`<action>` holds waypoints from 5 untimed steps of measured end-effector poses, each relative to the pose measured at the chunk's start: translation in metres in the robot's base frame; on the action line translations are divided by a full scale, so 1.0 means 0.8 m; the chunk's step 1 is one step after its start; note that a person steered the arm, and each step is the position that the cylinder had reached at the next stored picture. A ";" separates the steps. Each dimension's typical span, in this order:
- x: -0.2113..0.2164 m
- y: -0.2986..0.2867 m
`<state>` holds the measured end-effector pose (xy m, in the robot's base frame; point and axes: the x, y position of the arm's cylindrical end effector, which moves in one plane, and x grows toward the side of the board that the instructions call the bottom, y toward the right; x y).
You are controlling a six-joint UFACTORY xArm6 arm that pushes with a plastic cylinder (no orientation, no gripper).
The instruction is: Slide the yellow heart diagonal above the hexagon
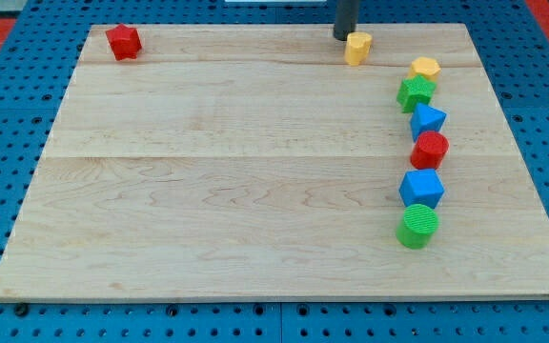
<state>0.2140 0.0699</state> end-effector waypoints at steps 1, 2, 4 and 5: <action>0.022 -0.009; 0.046 0.065; 0.052 0.078; 0.052 0.120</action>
<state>0.2560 0.1658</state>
